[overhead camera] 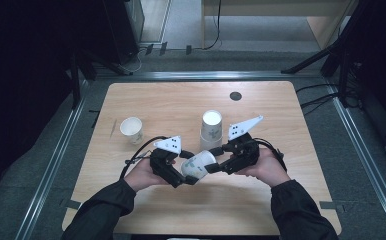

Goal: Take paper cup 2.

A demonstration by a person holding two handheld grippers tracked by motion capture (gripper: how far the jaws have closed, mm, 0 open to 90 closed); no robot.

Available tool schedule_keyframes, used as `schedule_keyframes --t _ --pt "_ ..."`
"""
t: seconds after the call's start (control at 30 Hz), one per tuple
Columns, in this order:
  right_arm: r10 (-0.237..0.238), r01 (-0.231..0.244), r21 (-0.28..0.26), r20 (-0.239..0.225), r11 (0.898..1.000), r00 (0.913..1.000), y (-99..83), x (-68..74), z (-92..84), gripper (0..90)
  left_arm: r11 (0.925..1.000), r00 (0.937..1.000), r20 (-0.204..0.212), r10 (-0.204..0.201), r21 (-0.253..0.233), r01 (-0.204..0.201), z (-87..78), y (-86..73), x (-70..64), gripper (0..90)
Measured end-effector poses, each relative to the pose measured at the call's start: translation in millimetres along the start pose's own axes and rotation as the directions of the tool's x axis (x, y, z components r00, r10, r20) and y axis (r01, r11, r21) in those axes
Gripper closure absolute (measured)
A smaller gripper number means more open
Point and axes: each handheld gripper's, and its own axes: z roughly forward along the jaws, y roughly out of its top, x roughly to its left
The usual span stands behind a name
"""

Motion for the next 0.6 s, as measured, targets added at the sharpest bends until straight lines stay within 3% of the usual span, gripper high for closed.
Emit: schedule_keyframes --t 0.13,0.17,0.37,0.53,0.6 --pt "0.001 -0.001 0.006 -0.001 1.0 1.0 0.0 -0.3 1.1 37.6 0.9997 0.9997 -0.009 0.023 -0.006 -0.023 -1.3 0.4 -1.5 17.4" --pt "0.001 -0.001 0.003 -0.004 1.0 1.0 -0.1 -0.3 1.2 37.6 0.9996 0.9996 -0.006 0.026 -0.014 -0.026 -2.1 0.2 -1.6 23.2" --pt "0.003 -0.003 0.007 -0.008 1.0 1.0 0.2 -0.4 1.4 37.6 0.9981 0.998 -0.017 0.061 -0.011 -0.061 -3.5 0.3 -3.8 27.5" --pt "0.005 -0.006 0.025 0.002 1.0 1.0 1.0 0.8 1.6 37.1 0.9979 0.9978 -0.018 0.064 -0.003 -0.064 -4.9 0.1 -4.0 29.7" --pt "-0.005 0.005 0.037 0.018 0.999 0.9998 1.4 1.5 1.9 33.2 0.9986 0.9986 -0.001 0.052 -0.001 -0.052 -6.7 0.3 -2.7 30.3"
